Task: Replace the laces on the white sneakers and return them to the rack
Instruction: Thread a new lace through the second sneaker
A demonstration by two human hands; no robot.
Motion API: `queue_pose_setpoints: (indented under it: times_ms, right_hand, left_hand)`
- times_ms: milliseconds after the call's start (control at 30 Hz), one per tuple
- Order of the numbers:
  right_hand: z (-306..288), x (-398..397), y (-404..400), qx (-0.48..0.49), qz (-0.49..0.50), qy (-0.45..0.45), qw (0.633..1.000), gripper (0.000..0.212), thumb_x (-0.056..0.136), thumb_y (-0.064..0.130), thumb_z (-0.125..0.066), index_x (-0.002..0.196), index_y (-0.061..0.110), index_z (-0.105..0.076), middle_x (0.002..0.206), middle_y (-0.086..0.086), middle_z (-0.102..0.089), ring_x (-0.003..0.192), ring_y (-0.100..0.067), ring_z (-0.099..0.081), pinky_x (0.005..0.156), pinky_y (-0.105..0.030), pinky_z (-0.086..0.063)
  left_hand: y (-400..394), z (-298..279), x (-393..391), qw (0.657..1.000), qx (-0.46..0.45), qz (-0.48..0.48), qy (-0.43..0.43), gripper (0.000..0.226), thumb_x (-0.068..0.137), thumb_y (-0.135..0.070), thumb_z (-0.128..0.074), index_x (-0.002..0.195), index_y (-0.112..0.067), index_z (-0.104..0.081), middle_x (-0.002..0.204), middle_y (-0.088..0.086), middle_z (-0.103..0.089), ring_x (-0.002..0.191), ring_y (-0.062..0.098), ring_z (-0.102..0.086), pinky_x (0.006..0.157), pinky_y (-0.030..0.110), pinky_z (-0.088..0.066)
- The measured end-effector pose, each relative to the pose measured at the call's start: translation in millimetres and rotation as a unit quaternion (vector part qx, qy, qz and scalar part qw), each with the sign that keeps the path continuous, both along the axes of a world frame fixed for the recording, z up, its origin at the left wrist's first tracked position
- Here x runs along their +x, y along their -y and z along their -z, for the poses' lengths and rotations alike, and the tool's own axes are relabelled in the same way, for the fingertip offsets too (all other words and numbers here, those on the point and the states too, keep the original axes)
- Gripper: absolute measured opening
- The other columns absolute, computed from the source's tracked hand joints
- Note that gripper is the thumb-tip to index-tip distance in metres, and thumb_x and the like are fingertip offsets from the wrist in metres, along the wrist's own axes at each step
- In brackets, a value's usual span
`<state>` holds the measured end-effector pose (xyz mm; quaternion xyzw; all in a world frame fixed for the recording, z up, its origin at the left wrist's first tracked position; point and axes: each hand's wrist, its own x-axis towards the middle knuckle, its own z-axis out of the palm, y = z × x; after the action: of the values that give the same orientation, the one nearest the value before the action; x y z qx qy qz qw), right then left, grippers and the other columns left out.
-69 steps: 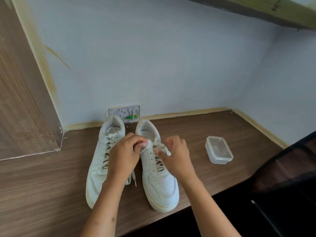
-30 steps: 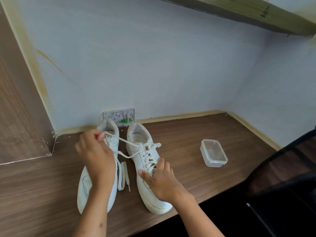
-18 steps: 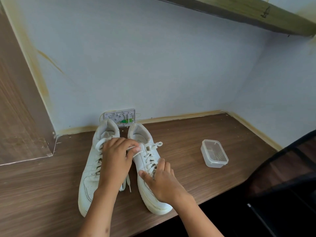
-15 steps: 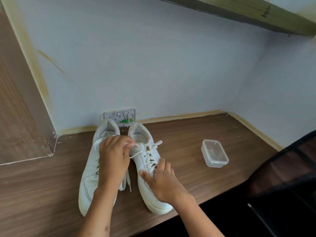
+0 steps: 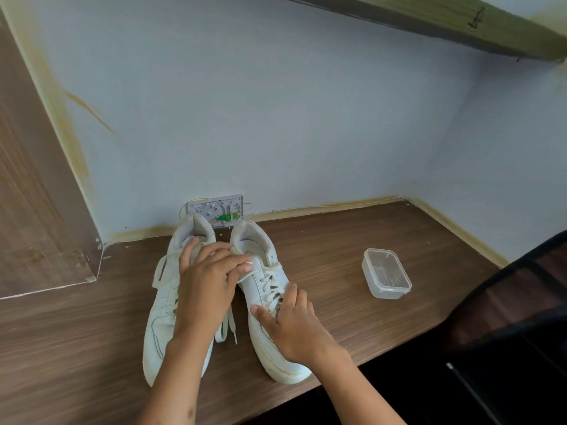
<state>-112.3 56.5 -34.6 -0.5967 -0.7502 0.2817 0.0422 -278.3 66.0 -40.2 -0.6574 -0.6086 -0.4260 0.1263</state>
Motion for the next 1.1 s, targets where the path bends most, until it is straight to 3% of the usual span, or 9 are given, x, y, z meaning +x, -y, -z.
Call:
queue_pose_setpoints:
  times_ms: [100,200,333,467,600,667,800,967,1100]
  right_hand:
    - [-1,1,1,0.002,-0.004,0.003,1.0,0.094,0.093,0.067,-0.033,0.153,0.004,0.004,0.153,-0.01,-0.017,0.141,-0.026,-0.022,0.116,-0.037,-0.026]
    - [-1,2,1,0.011,-0.013,0.006,1.0,0.094,0.092,0.068,-0.032,0.153,0.005,0.002,0.152,-0.01,-0.019,0.139,-0.025,-0.025,0.115,-0.036,-0.028]
    - [-3,3,0,0.011,-0.015,0.009,1.0,0.094,0.092,0.069,-0.032,0.153,0.006,0.002,0.152,-0.009,-0.02,0.139,-0.025,-0.026,0.115,-0.036,-0.029]
    - [-3,3,1,0.01,-0.006,0.004,1.0,0.094,0.091,0.07,-0.034,0.153,0.008,0.0,0.151,-0.008,-0.023,0.138,-0.024,-0.028,0.114,-0.036,-0.031]
    - [-8,3,0,-0.011,0.001,0.001,1.0,0.097,0.086,0.077,-0.035,0.152,0.011,-0.006,0.147,-0.006,-0.026,0.137,-0.023,-0.029,0.11,-0.035,-0.033]
    - [-11,5,-2,-0.021,0.01,-0.019,1.0,0.094,0.085,0.075,-0.041,0.151,0.014,-0.012,0.145,-0.004,-0.028,0.136,-0.021,-0.029,0.108,-0.035,-0.034]
    - [-14,6,-2,-0.024,0.018,-0.036,0.999,0.089,0.086,0.07,-0.048,0.149,0.016,-0.016,0.144,-0.002,-0.03,0.137,-0.021,-0.03,0.106,-0.035,-0.035]
    - [-13,6,-2,-0.007,0.024,-0.053,0.998,0.088,0.085,0.068,-0.053,0.148,0.018,-0.018,0.14,0.001,-0.028,0.133,-0.021,-0.034,0.103,-0.033,-0.038]
    - [-13,5,-1,0.002,0.023,-0.046,0.999,0.088,0.086,0.067,-0.052,0.15,0.019,-0.015,0.143,0.001,-0.027,0.134,-0.021,-0.034,0.103,-0.033,-0.038]
  left_hand:
    - [3,-2,-6,0.998,0.017,-0.054,0.032,0.011,0.081,-0.011,-0.076,0.082,-0.022,-0.076,0.085,-0.006,-0.072,0.09,0.015,-0.064,0.108,0.044,-0.029]
    - [9,-9,-16,0.991,0.032,-0.119,0.054,0.008,0.082,-0.012,-0.075,0.084,-0.02,-0.076,0.088,-0.003,-0.074,0.091,0.021,-0.064,0.106,0.044,-0.028]
    - [9,-7,-17,0.995,-0.014,-0.093,0.03,0.016,0.079,-0.015,-0.078,0.091,-0.025,-0.075,0.097,-0.005,-0.071,0.103,0.021,-0.061,0.109,0.045,-0.024]
    - [6,-1,-26,0.992,-0.12,-0.01,-0.027,0.071,0.057,-0.049,-0.085,0.123,-0.033,-0.064,0.131,-0.002,-0.055,0.13,0.026,-0.041,0.114,0.051,-0.012]
    - [6,1,-20,0.984,-0.166,0.045,-0.043,0.093,0.053,-0.086,-0.052,0.134,-0.043,-0.051,0.15,-0.006,-0.037,0.142,0.029,-0.023,0.114,0.044,-0.003]
    - [6,2,-17,0.986,-0.158,0.044,-0.033,0.083,0.056,-0.087,-0.048,0.125,-0.043,-0.057,0.149,-0.006,-0.038,0.142,0.027,-0.022,0.113,0.046,-0.008]
    - [7,4,-17,0.99,-0.137,-0.014,-0.007,0.056,0.071,-0.083,-0.039,0.08,-0.037,-0.069,0.139,-0.005,-0.051,0.14,0.024,-0.027,0.114,0.045,-0.007]
    - [10,-4,-16,0.996,-0.084,-0.022,-0.015,0.05,0.07,-0.074,-0.05,0.093,-0.031,-0.06,0.143,-0.002,-0.044,0.138,0.026,-0.032,0.114,0.051,-0.01]
    - [13,-2,-12,0.99,-0.138,-0.024,-0.022,0.044,0.071,-0.079,-0.044,0.066,-0.04,-0.064,0.146,-0.005,-0.045,0.145,0.025,-0.021,0.117,0.046,0.004]
